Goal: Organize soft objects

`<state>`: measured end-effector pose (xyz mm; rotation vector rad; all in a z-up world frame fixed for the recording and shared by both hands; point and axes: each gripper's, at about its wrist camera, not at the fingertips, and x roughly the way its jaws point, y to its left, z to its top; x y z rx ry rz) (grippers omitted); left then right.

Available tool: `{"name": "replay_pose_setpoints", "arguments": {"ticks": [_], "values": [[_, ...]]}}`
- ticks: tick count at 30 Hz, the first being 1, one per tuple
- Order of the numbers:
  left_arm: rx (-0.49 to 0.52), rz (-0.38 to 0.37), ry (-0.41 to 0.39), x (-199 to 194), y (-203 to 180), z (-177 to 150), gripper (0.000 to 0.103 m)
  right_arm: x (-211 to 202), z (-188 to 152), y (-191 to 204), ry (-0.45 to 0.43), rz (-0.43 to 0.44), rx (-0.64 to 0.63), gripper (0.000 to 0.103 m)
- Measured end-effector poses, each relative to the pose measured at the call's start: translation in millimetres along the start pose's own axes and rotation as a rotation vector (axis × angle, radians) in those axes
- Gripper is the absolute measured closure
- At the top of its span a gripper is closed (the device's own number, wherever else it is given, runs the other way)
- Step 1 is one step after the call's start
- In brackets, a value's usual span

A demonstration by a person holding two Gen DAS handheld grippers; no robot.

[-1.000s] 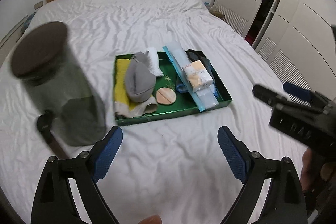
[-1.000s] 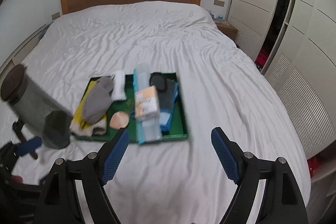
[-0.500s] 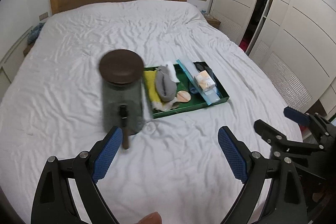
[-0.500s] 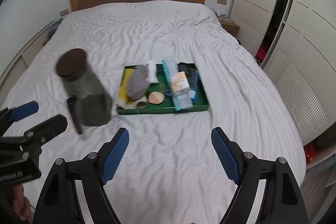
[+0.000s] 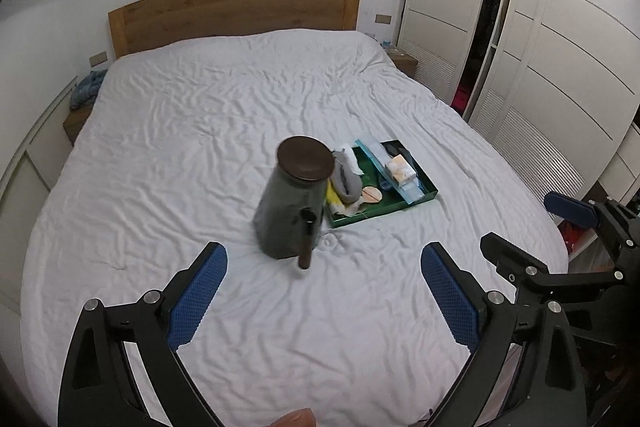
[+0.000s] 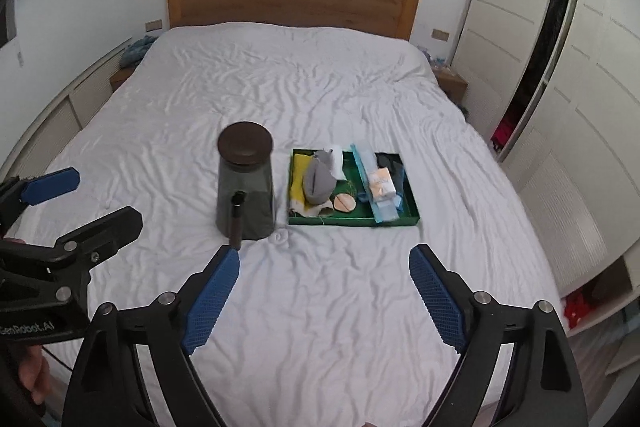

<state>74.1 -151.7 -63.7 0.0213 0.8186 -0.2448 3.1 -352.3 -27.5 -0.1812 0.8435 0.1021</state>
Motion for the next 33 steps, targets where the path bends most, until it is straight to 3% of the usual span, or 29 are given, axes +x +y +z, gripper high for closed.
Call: {"name": "replay_pose_setpoints", "arguments": {"ticks": [6,12,33], "values": [[-0.021,0.002,0.001,-24,20,-1,0.007,-32,4,28,0.005,0.033,-0.041,0.015],[-0.016,0.018,-0.007,-35,28,2,0.002,-46,13,31,-0.011,0.033,-0.078,0.015],[-0.021,0.059,0.019,-28,46,3,0.002,-14,36,33,0.006,0.080,-0.119,0.015]]}}
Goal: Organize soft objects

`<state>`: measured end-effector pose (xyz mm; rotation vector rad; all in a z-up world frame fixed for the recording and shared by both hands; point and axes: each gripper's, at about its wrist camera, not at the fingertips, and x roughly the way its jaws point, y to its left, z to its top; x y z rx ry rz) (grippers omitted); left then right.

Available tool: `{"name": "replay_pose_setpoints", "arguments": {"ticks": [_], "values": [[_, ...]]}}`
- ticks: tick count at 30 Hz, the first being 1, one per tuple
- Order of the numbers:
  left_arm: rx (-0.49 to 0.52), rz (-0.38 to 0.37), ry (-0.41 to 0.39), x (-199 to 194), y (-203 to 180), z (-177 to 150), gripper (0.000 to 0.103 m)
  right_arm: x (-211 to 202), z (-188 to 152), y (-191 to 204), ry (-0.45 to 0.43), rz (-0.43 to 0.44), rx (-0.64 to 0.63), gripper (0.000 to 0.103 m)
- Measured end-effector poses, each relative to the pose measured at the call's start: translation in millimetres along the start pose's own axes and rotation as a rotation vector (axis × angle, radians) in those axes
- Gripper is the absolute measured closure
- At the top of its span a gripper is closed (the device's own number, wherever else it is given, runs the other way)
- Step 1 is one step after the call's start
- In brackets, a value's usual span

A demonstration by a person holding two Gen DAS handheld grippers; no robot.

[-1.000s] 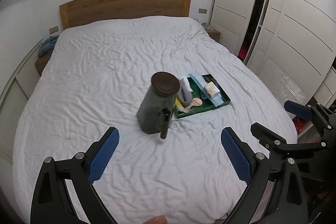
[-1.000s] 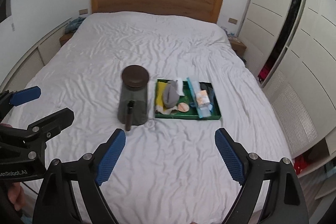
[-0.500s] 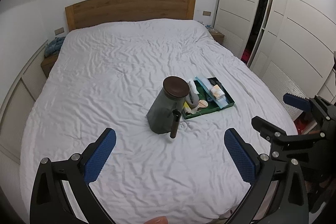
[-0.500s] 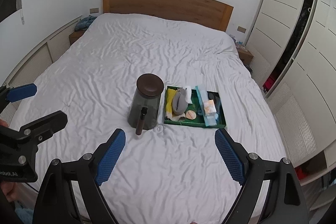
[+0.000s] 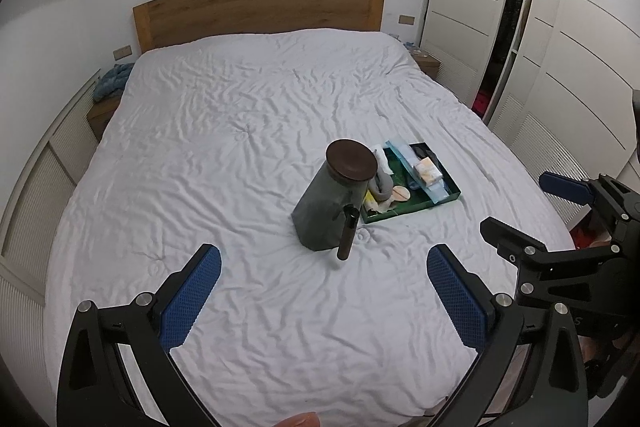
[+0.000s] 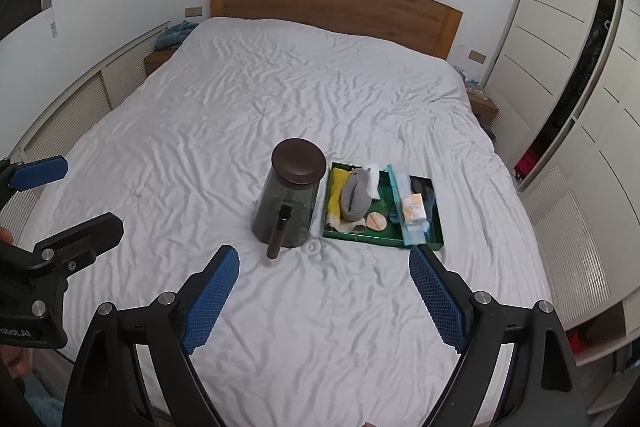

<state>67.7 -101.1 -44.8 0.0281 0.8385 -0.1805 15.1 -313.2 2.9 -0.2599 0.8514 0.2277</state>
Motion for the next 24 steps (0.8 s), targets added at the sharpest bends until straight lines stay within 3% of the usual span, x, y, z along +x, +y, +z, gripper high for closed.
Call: {"name": "replay_pose_setpoints", "arguments": {"ticks": [24], "values": [[-0.001,0.006,0.031,12,10,-1,0.002,25,10,11,0.029,0.028,-0.006,0.015]]}}
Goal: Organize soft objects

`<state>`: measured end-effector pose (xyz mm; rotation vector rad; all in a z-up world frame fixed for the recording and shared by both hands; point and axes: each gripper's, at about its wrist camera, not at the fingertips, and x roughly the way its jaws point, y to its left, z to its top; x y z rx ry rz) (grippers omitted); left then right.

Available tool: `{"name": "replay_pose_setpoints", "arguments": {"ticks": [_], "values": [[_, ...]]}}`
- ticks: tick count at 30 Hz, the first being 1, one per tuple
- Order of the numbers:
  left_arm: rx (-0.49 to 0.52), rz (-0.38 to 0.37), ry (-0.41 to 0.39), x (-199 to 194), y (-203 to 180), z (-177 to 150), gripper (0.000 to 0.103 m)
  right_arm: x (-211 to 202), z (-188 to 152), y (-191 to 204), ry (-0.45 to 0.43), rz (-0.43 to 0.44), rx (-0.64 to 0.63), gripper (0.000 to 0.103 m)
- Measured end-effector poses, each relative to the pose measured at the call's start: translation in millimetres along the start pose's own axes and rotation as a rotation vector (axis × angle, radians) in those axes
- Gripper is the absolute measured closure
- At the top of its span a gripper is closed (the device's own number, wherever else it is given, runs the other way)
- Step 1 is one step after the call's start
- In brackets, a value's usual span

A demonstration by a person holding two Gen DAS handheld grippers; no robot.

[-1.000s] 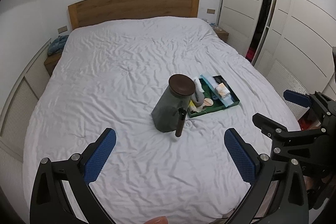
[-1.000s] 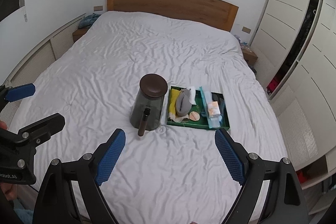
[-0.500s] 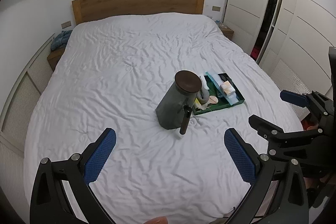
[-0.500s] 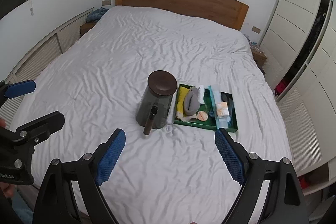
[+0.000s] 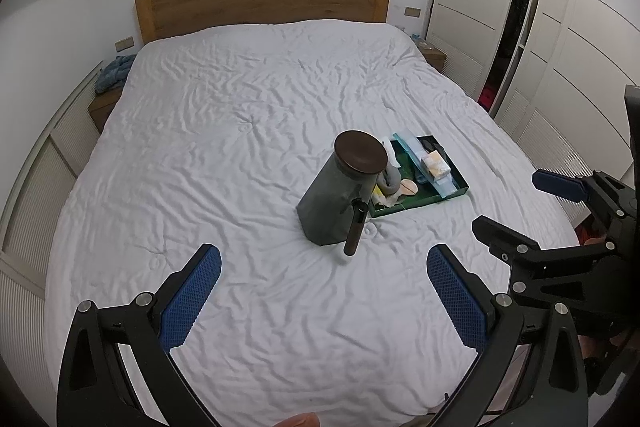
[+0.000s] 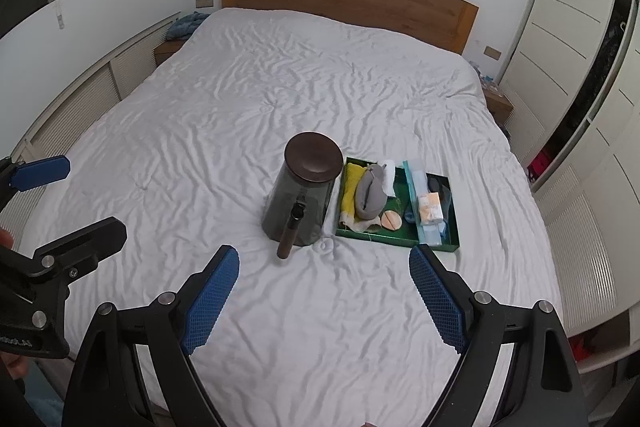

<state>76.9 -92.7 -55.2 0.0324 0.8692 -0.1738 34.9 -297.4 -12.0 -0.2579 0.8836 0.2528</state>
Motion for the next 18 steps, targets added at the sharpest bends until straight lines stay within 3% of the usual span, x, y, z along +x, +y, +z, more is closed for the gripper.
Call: {"name": "replay_pose_setpoints", "arguments": {"ticks": [18], "values": [[0.013,-0.006,0.023,9.5,-1.7,3.5,0.002,8.6,2.9,-6.0,0.019,0.013,0.023,0.015]]}}
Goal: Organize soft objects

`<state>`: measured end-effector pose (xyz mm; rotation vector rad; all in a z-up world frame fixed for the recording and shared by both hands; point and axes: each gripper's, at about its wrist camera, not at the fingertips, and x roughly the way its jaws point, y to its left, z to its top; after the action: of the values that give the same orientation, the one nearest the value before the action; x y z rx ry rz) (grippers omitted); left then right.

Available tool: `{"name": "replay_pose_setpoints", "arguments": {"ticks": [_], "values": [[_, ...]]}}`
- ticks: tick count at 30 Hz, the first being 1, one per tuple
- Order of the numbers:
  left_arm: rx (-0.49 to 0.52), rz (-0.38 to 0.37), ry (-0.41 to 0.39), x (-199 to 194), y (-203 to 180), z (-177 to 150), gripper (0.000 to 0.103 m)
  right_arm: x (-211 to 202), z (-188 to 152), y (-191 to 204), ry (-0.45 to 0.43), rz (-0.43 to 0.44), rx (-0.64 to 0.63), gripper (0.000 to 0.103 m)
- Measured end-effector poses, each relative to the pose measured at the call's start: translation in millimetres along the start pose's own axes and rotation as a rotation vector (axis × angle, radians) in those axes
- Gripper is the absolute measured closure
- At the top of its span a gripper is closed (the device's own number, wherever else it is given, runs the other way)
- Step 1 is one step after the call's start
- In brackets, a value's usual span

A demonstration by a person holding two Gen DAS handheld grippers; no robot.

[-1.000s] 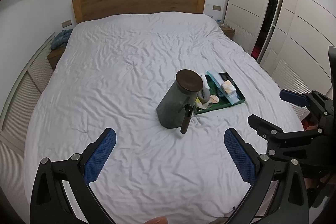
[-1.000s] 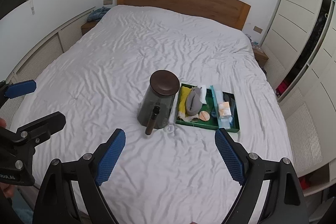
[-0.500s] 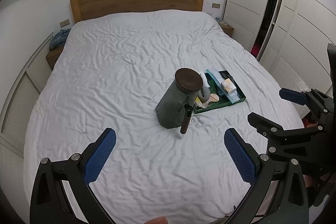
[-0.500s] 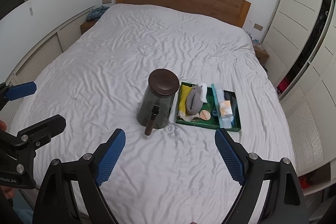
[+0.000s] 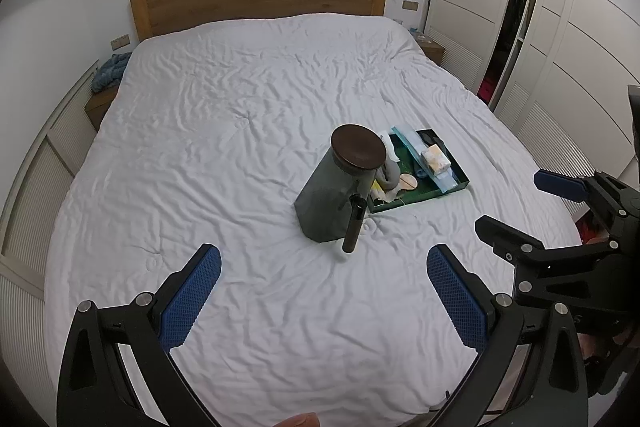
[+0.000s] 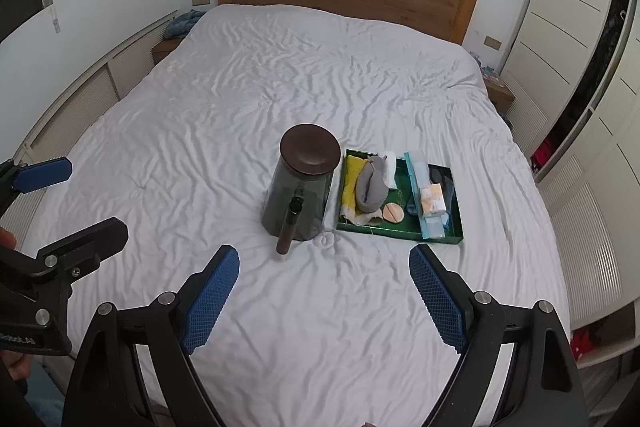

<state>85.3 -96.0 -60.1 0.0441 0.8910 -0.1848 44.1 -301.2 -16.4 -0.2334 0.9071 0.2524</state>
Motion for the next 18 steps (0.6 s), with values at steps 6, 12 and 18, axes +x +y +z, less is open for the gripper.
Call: {"name": "replay_pose_setpoints", "arguments": {"ticks": [6,12,18], "values": [[0.017,-0.008,0.005,4,-4,2,0.002,-7,-2,-2,-0.021,0.021,0.020,0.015],[0.047,-0.024,0.006,6,-17,6,0.002,-12,-8,-18,-0.026,0.042,0.088,0.015],[0.064,-0.040,0.012,6,-25,8,0.002,-18,-12,-27,-0.026,0.032,0.113,0.015]]}}
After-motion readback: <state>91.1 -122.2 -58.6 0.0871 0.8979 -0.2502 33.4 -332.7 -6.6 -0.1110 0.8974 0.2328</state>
